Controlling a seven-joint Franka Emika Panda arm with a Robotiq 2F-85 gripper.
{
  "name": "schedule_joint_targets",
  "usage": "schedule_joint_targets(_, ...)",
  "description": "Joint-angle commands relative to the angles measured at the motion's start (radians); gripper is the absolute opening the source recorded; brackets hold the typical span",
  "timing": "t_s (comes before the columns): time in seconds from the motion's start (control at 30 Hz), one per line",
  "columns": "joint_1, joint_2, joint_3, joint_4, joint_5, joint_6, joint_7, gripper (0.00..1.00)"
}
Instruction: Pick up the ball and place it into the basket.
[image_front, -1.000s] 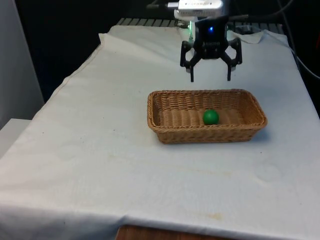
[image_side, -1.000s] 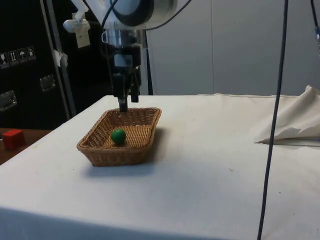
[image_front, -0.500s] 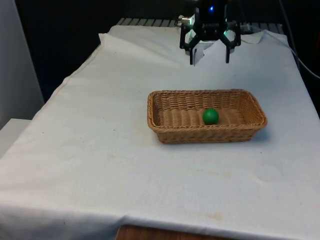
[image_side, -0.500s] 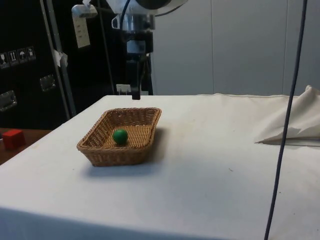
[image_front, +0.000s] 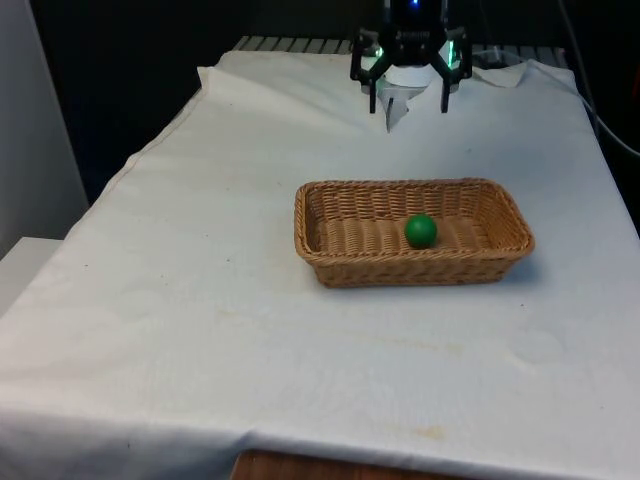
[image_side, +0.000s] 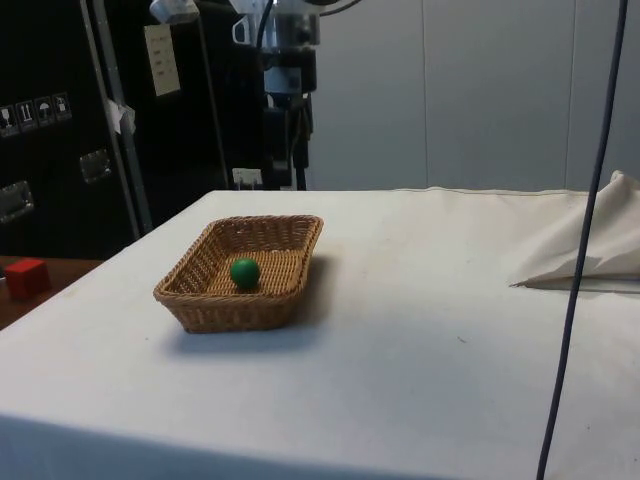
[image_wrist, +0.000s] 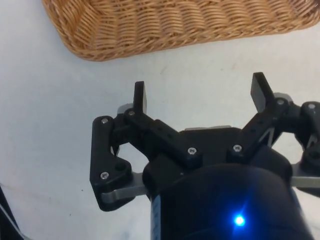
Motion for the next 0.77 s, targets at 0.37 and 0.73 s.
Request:
schedule_joint_targets(0.37,-0.001,-0.027,-0.005,0.007,-0.053,-0.041,0.092,1.00)
schedule_joint_targets(0.73,-0.002,-0.026,-0.002,0.003,-0.051,-0.034,0.135,1.00)
